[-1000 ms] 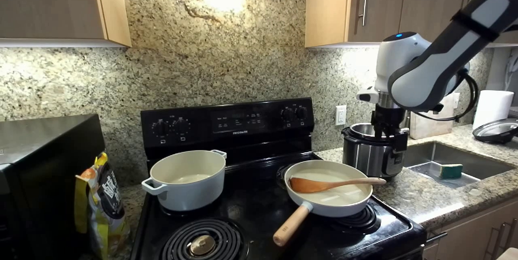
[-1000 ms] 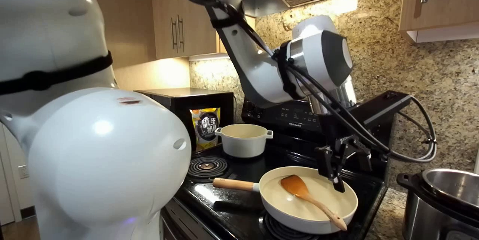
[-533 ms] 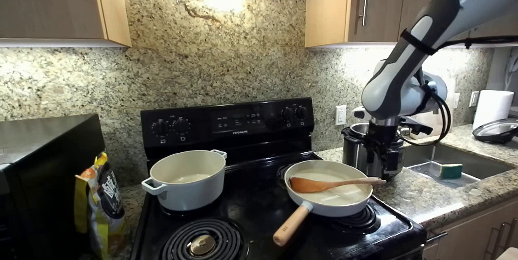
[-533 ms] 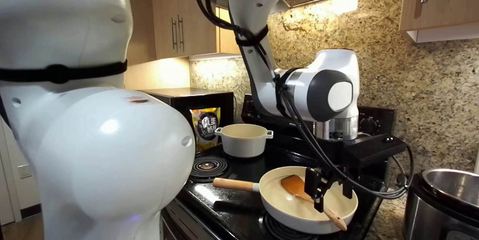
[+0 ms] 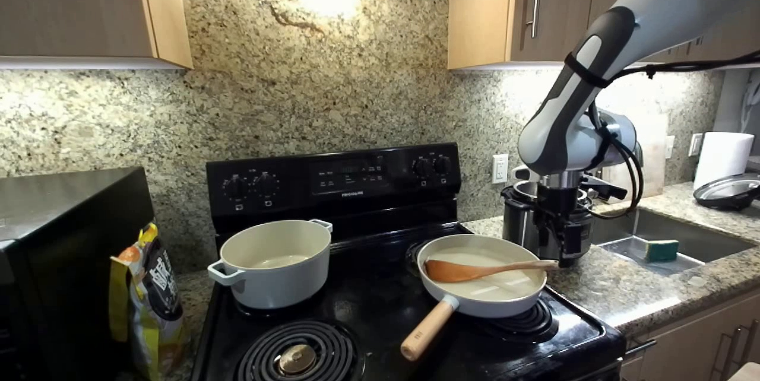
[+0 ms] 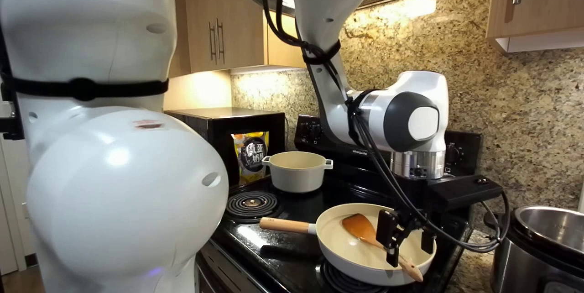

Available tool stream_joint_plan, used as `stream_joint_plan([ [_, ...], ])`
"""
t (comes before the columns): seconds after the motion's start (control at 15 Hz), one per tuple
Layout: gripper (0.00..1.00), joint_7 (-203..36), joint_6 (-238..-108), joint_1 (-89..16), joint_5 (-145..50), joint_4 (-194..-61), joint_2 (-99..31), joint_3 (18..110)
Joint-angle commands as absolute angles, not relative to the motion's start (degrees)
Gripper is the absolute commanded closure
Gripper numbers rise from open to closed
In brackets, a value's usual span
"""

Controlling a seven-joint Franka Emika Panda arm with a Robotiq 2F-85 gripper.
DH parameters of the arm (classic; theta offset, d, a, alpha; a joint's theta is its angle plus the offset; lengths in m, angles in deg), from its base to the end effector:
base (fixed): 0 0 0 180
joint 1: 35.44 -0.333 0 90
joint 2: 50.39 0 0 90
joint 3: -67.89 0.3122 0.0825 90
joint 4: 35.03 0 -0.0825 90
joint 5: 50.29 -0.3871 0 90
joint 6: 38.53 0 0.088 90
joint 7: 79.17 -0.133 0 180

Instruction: Use the wooden spoon to stir the water in the white pan

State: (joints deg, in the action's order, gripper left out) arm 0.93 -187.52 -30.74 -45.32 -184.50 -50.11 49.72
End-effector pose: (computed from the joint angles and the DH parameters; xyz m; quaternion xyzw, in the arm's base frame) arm 0.4024 -0.1693 0.2179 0.8591 0.5112 -0.0220 0.0091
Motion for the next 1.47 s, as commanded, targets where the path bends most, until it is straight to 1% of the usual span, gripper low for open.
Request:
stream_joint_plan([
  [0.0,0.0,4.31,-185.18,-27.71,-47.63,-180.97,-46.14,52.98],
  [0.13,0.0,3.33,-184.72,-26.93,-46.47,-179.4,-44.36,54.27],
  [0.27,0.17,2.45,-184.16,-26.39,-45.42,-178.0,-42.86,55.36],
  [0.33,0.32,2.57,-183.88,-26.08,-45.38,-177.37,-42.18,55.93],
  [0.47,0.47,2.09,-183.42,-25.78,-44.78,-176.39,-41.02,56.8],
  [0.87,0.87,1.11,-183.56,-25.35,-42.81,-178.08,-43.61,57.65],
  [1.0,0.97,-0.65,-182.98,-25.98,-40.05,-179.2,-45.4,57.34],
  [1.07,0.93,-1.46,-182.51,-26.26,-38.3,-179.77,-46.16,57.26],
  [1.4,0.92,-4.64,-179.03,-26.84,-31.99,-181.87,-50.23,57.72],
])
